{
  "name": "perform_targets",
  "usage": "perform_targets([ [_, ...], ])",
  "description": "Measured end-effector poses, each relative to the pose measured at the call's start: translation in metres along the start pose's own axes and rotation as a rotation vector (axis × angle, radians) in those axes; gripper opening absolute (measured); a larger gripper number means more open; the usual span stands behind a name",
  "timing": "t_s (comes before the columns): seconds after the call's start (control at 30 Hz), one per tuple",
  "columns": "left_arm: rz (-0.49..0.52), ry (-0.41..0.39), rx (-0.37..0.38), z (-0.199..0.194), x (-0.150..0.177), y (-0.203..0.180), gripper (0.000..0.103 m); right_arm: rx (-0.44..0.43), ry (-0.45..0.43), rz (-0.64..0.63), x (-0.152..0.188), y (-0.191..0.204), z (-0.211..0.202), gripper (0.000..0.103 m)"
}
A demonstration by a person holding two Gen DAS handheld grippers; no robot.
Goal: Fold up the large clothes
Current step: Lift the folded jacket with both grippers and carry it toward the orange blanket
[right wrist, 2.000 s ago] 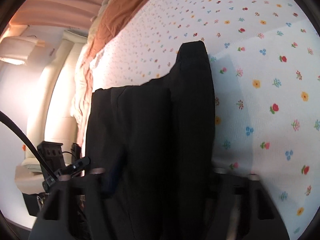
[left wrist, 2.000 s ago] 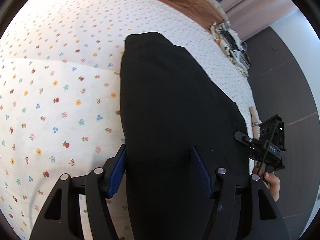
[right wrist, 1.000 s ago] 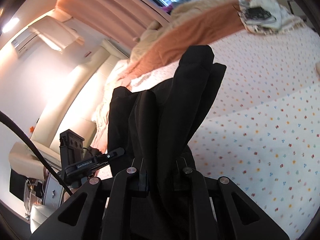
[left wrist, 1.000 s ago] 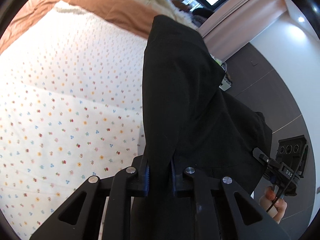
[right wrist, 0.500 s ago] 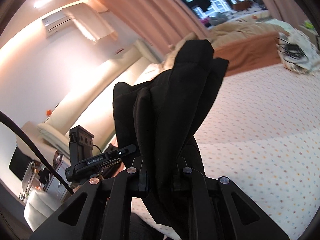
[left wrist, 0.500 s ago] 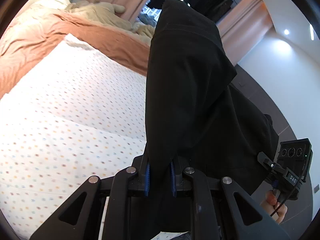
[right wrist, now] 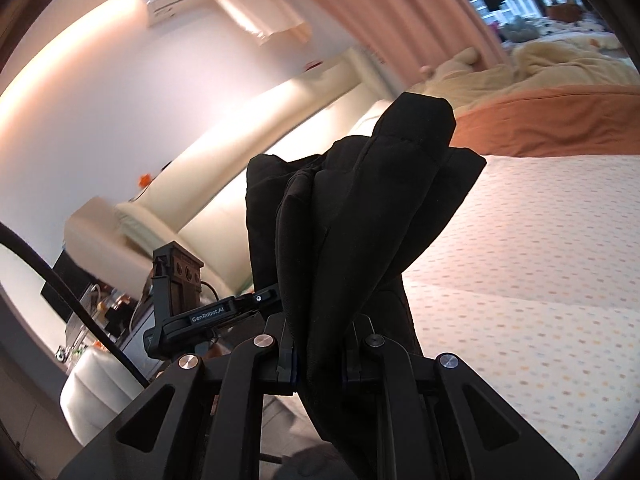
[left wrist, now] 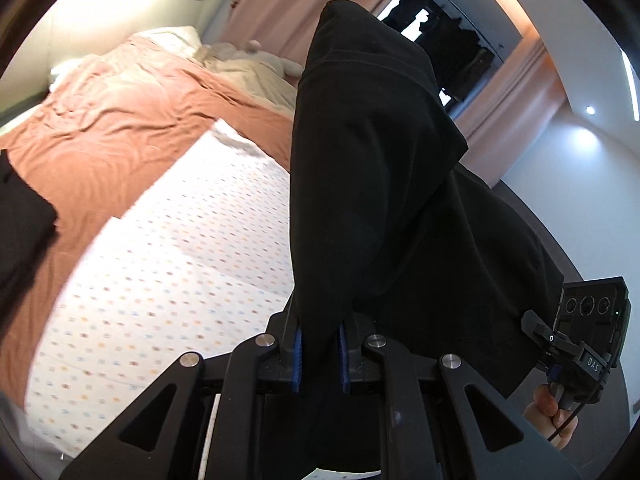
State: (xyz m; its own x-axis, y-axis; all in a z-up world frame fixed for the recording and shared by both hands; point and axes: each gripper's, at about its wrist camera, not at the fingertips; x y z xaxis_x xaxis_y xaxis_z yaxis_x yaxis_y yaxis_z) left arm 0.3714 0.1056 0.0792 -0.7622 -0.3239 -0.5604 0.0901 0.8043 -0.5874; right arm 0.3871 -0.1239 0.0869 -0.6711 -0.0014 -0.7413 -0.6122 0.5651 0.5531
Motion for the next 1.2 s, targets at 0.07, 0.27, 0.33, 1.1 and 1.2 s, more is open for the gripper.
perform_targets([
  [0.07, -0.014, -0.02, -0.014, -0.025, -0.005, 0.028, 0.015, -0.022, 0.012, -0.012, -0.008, 0.0, 0.017, 0.01],
  [0.27, -0.058, -0.071, -0.051, -0.084, -0.017, 0.089, 0.014, -0.092, 0.064, -0.057, -0.029, 0.008, 0.073, 0.01],
  [0.33, -0.072, -0.078, -0.072, -0.103, -0.022, 0.11, 0.014, -0.117, 0.084, -0.07, -0.037, 0.012, 0.092, 0.01],
  [1.1, -0.179, -0.253, -0.298, -0.264, -0.077, 0.261, 0.013, -0.438, 0.271, -0.137, -0.058, 0.076, 0.281, 0.01],
  [1.2, -0.194, -0.256, -0.335, -0.29, -0.075, 0.276, 0.013, -0.479, 0.301, -0.12, -0.057, 0.074, 0.301, 0.01],
])
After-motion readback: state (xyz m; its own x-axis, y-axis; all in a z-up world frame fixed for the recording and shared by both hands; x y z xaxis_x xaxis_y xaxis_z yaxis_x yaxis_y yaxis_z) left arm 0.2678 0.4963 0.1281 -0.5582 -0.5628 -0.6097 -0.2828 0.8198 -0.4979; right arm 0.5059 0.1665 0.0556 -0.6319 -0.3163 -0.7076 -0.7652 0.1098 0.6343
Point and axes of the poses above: each gripper's, at about its wrist camera, not at the fingertips, and z roughly the way its jaws point, y to its left, x to its underside, and after that the axes turned 7 degrees about y, right-handed
